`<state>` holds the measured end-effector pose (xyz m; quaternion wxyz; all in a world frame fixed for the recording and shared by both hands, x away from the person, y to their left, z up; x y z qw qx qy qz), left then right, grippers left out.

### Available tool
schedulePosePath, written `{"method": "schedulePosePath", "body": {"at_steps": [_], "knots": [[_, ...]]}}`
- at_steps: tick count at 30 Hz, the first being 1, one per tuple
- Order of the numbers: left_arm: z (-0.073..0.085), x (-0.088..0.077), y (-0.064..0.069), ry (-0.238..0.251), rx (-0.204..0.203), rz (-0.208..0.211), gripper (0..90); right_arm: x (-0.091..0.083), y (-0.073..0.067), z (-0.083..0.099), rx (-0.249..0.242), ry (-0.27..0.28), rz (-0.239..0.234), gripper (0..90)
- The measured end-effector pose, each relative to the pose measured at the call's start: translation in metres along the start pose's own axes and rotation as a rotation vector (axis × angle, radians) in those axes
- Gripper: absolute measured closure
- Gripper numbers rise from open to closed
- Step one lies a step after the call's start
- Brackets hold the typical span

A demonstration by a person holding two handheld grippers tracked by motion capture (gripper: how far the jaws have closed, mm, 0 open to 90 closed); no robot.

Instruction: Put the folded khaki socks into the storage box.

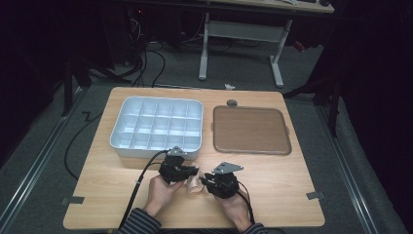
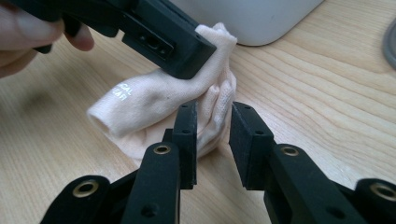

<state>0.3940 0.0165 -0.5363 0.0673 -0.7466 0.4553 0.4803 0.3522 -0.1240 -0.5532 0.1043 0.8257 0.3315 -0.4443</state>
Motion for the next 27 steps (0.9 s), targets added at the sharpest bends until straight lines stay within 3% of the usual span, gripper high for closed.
{"method": "schedulePosePath", "body": {"at_steps": [8,15,27], "knots": [[-0.001,0.006,0.003,-0.021,0.019,-0.029,86.0,-0.009,-0.001,0.007,0.008,0.033,0.004,72.3],[-0.002,0.009,0.004,-0.022,0.023,-0.039,85.8,-0.022,-0.012,0.009,-0.042,0.048,0.001,72.3],[-0.002,0.011,0.005,-0.024,0.034,-0.053,85.4,-0.021,-0.029,0.002,-0.093,0.047,-0.033,69.4]]}}
Point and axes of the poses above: each handheld gripper's, and its own axes: x roughly forward along the jaws, z roughly out of its underside, y roughly to its right, the point moved 5 cm from there along x, roughly forward along the jaws, and after that the axes turned 13 degrees about -y, right-handed, at the moved point
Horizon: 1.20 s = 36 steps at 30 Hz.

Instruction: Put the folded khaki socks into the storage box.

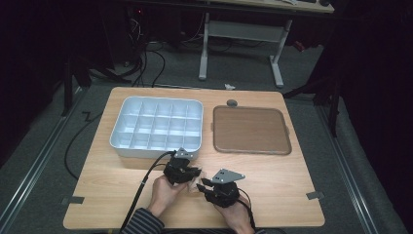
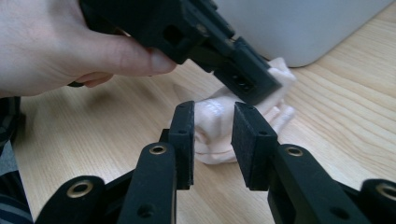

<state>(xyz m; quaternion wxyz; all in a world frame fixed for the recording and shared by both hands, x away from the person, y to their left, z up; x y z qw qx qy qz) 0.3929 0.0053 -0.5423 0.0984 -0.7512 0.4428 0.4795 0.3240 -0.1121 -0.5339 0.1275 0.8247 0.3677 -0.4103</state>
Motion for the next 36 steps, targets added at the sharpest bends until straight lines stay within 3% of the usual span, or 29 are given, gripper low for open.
{"method": "schedulePosePath", "body": {"at_steps": [5,10,23,26,28,31,36], "knots": [[0.000,0.000,0.000,0.000,0.000,0.003,85.5,0.008,-0.003,-0.001,-0.037,-0.032,0.024,69.1],[0.000,0.001,0.000,0.001,-0.001,0.008,85.5,0.010,-0.002,0.002,-0.056,-0.052,0.042,84.5],[0.000,0.003,-0.002,0.016,-0.008,0.027,85.4,0.018,0.000,0.022,-0.098,-0.118,0.079,87.9],[0.001,0.005,-0.007,0.029,-0.031,0.063,85.4,0.018,0.003,0.025,-0.094,-0.118,0.079,88.0],[0.001,0.004,-0.006,0.031,-0.024,0.053,85.1,0.018,0.003,0.025,-0.098,-0.119,0.083,88.0],[0.001,0.002,-0.004,0.039,-0.021,0.055,83.1,0.018,0.004,0.025,-0.089,-0.117,0.073,87.8],[-0.001,-0.009,-0.005,0.089,-0.035,0.066,71.2,0.018,0.006,0.025,-0.071,-0.109,0.058,87.6]]}}
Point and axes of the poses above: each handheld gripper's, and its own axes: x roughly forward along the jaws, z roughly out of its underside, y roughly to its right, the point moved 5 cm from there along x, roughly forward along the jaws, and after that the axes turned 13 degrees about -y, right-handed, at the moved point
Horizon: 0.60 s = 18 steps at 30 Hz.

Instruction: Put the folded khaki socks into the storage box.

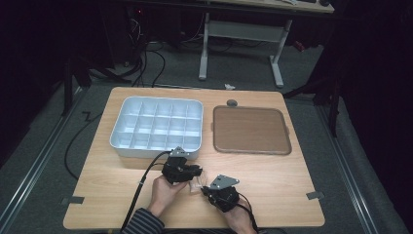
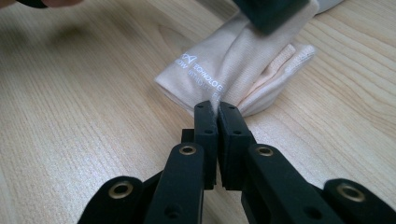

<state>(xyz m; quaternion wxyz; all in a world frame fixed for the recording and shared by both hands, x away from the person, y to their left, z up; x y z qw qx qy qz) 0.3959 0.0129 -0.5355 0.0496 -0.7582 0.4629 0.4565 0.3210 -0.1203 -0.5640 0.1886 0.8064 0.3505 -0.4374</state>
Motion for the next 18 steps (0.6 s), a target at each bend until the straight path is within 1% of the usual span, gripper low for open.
{"method": "schedulePosePath", "body": {"at_steps": [3,5,7,8,10,15,17,18], "knots": [[-0.001,-0.009,-0.002,0.032,-0.019,-0.026,63.3,0.000,0.001,0.001,0.008,0.002,-0.008,87.6],[-0.001,-0.013,-0.006,0.038,-0.032,-0.054,56.7,0.000,0.002,0.001,0.015,0.005,-0.013,87.4],[0.001,-0.014,-0.008,0.026,-0.041,-0.074,54.9,0.000,0.002,0.001,0.014,0.005,-0.014,87.3],[0.003,-0.012,-0.010,0.012,-0.050,-0.082,53.4,0.000,0.002,0.001,0.016,0.006,-0.017,87.3],[0.006,-0.008,-0.012,-0.009,-0.056,-0.093,50.6,0.000,0.002,0.001,0.017,0.009,-0.021,87.1],[0.011,0.004,-0.016,-0.026,-0.095,-0.089,44.4,0.000,0.003,0.001,0.018,0.008,-0.031,86.0],[0.012,0.008,-0.016,-0.045,-0.095,-0.122,43.7,-0.001,0.003,0.001,0.018,0.008,-0.031,84.6],[0.012,0.008,-0.015,-0.047,-0.083,-0.144,43.8,-0.002,0.004,0.001,0.023,0.014,-0.038,80.3]]}}
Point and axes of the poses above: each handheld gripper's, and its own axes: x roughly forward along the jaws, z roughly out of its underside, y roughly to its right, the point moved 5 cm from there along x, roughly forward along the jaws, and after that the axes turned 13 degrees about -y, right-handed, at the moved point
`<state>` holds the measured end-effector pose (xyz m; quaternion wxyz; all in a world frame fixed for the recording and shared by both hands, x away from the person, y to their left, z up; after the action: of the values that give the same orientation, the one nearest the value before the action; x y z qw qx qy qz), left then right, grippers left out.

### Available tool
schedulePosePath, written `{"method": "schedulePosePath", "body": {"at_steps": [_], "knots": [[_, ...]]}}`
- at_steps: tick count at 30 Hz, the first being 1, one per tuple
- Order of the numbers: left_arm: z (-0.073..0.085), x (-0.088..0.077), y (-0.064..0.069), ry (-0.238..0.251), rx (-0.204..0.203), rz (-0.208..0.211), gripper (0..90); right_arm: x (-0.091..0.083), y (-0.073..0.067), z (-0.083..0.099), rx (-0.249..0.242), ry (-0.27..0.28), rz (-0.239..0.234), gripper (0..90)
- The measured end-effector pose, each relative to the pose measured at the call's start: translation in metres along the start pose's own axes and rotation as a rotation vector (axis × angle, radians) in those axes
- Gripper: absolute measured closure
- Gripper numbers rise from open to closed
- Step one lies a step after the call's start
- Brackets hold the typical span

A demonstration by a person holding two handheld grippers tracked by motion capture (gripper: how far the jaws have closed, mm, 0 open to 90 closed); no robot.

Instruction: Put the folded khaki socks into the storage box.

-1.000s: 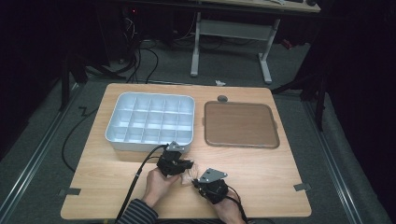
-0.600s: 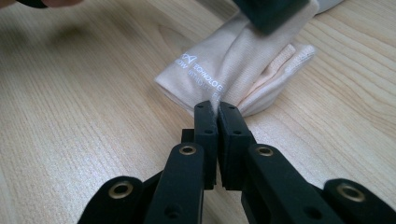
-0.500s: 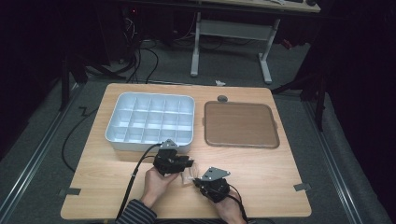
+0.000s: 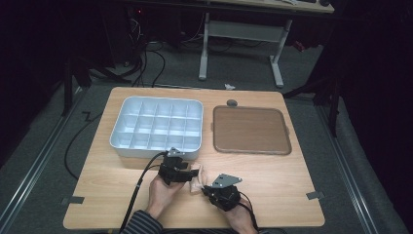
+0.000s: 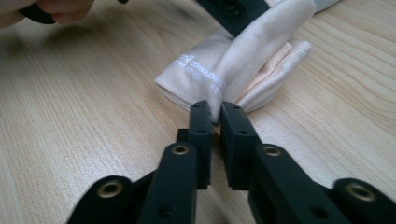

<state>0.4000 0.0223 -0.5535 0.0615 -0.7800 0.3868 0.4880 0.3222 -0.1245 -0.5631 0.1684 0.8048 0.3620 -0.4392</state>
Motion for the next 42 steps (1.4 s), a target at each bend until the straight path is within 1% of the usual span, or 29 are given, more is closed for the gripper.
{"method": "schedulePosePath", "body": {"at_steps": [1,2,4,5,7,8,9,11,15,17,19,21,23,25,29,32,35,37,39,42], "knots": [[0.000,0.000,0.000,0.000,0.000,0.000,44.0,0.000,0.000,0.000,0.000,0.000,0.000,80.3],[0.000,0.000,0.000,-0.002,0.003,-0.004,44.0,-0.001,0.000,0.000,0.004,0.005,-0.003,77.6],[0.000,0.000,0.000,-0.007,0.003,0.000,44.0,-0.007,0.001,-0.001,0.014,0.030,-0.011,76.3],[0.000,0.000,0.000,-0.008,0.003,0.001,43.9,-0.012,0.002,-0.003,0.018,0.053,-0.006,76.9],[0.000,0.000,0.000,-0.006,0.003,0.003,43.7,-0.020,0.003,-0.008,0.021,0.092,0.016,80.5],[0.000,0.000,0.000,-0.007,0.006,0.003,43.7,-0.025,0.004,-0.015,0.023,0.119,0.034,84.5],[0.000,0.000,0.000,-0.007,0.006,0.003,43.7,-0.025,0.004,-0.015,0.023,0.119,0.034,84.5],[0.000,0.001,0.000,-0.005,0.003,0.006,43.7,-0.027,0.003,-0.023,0.016,0.129,0.042,87.2],[0.000,0.001,0.000,-0.006,0.008,0.005,43.7,-0.018,-0.001,-0.034,-0.007,0.116,0.040,89.1],[0.000,0.001,0.000,-0.007,0.010,0.005,43.6,-0.012,-0.001,-0.036,0.003,0.106,0.035,89.5],[0.000,0.001,0.000,-0.010,0.015,0.003,43.5,-0.003,0.002,-0.034,0.018,0.087,0.036,89.5],[0.001,0.002,0.000,-0.016,0.021,0.001,43.5,0.000,0.004,-0.032,0.019,0.079,0.040,89.9],[0.001,0.003,0.001,-0.016,0.019,0.003,43.5,0.005,0.006,-0.027,0.012,0.050,0.070,90.0],[0.001,0.005,0.002,-0.015,0.021,-0.003,43.0,0.006,0.008,-0.024,0.017,0.058,0.060,90.0],[0.001,0.005,0.003,-0.017,0.026,-0.019,42.0,0.006,0.009,-0.022,0.010,0.059,0.074,90.0],[0.000,0.006,0.002,-0.021,0.021,-0.014,41.6,0.005,0.010,-0.019,0.020,0.067,0.075,90.0],[0.000,0.006,0.002,-0.024,0.019,-0.015,41.0,0.004,0.010,-0.018,0.025,0.073,0.091,90.0],[0.000,0.006,0.002,-0.022,0.025,-0.019,41.1,0.003,0.009,-0.016,0.015,0.072,0.108,90.0],[0.000,0.006,0.003,-0.019,0.035,-0.045,39.6,0.003,0.008,-0.016,0.007,0.070,0.116,90.0],[0.000,0.007,0.003,-0.015,0.044,-0.069,38.5,0.005,0.008,-0.017,0.002,0.063,0.120,90.0]]}}
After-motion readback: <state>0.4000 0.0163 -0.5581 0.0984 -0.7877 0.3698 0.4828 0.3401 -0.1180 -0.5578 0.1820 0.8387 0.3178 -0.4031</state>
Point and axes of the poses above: each handheld gripper's, and its own axes: x roughly forward along the jaws, z roughly out of its underside, y roughly to its right, the point moved 5 cm from there along x, roughly forward along the jaws, and after that the axes turned 13 degrees about -y, right-handed, at the moved point
